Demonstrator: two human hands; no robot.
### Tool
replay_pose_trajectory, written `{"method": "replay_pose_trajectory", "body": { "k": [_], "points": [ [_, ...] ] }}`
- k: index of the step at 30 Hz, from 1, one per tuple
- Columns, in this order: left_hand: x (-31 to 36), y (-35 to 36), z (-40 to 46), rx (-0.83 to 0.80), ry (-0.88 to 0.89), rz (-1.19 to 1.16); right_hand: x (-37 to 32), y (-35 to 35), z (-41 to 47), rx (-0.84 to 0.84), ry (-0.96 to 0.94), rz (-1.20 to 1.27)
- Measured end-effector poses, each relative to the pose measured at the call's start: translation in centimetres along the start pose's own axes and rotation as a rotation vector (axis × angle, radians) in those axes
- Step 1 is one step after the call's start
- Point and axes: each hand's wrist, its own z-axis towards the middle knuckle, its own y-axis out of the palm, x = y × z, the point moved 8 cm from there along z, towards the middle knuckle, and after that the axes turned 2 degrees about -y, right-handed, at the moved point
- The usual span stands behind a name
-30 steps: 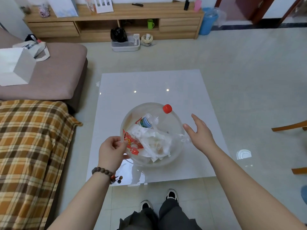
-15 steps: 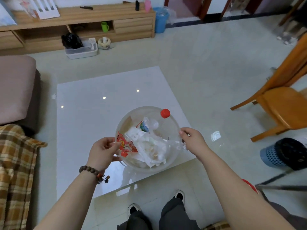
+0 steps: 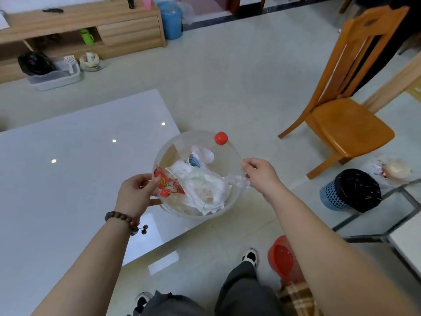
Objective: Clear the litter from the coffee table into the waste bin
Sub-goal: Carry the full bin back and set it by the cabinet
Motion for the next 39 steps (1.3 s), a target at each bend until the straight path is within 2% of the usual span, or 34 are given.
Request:
{"method": "replay_pose_trajectory", "body": {
  "k": [7, 13, 20, 26, 32, 39],
  "points": [
    [4.7, 13.3, 0.8, 0.006, -0.012, -0.059, 1.9, -12.4, 7.8, -0.025, -0.034, 0.019],
    [9.3, 18.3, 3.5, 0.060, -0.010, -0.065, 2.1, -16.7, 14.7, -0.046, -0.047, 0.043],
    [11.3, 20.2, 8.2, 0.150, -0.008, -0.097, 0.5, -16.5, 22.3, -0.127, -0.064, 0.066],
    [12.4, 20.6, 15.5, 0.230, -0.021, -0.123, -2.2, -13.9, 30.8, -0.211, -0.074, 0.043],
    [15.2, 18.9, 25.3, 0.337, -0.063, -0.152, -8.4, -8.9, 42.2, -0.332, -0.091, -0.022],
    [21.9, 17.4, 35.1, 0.413, -0.095, -0.221, -16.4, -6.3, 53.1, -0.364, -0.110, -0.057]
  ]
}}
